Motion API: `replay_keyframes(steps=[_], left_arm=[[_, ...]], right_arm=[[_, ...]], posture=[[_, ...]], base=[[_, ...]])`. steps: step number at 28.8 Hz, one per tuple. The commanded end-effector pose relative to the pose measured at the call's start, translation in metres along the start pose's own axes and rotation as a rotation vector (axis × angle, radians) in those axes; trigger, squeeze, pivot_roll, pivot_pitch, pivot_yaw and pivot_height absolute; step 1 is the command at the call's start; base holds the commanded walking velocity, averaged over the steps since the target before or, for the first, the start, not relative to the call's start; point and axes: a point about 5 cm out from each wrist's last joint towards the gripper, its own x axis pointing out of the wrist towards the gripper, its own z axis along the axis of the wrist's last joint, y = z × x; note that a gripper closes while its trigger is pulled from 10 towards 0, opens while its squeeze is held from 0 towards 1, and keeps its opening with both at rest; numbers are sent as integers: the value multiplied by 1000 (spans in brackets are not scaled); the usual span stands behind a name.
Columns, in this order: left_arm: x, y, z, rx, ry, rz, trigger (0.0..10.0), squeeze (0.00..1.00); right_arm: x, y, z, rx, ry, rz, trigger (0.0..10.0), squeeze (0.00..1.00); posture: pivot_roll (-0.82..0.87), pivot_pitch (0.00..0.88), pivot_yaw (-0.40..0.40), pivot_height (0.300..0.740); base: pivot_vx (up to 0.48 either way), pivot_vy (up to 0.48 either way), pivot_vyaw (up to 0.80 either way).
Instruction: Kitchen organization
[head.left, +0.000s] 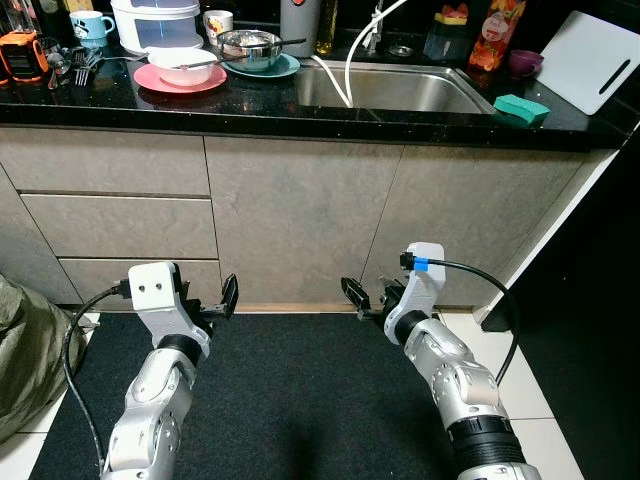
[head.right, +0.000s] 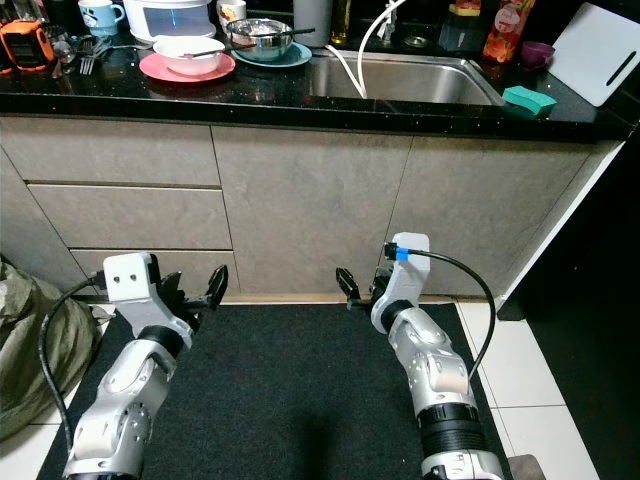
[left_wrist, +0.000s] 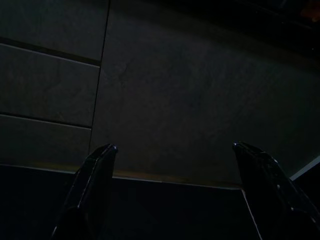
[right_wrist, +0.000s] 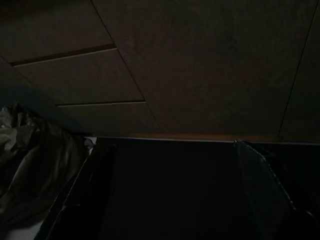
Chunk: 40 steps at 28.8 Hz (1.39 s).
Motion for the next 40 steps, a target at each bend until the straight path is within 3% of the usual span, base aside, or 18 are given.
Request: replay_keyframes(steps=[1,29,40], left_arm=[[-2,-1,-4,-11,18,1,10000,0],[-5,-2,-5,41,35,-7,10000,0],[-4,-3,-7,44,38,-7,10000,0]], right_arm=[[-2,-6,-2,14,14,-17,10000,0],[-4,-5,-2,30,9,-18,10000,0],[-3,-6,-2,30,0,-14,10000,0]], posture=[[134,0,-32,740],[134,0,-24,740],[135,0,-14,740]], base=[[0,0,0],[0,0,0],[379,0,0]])
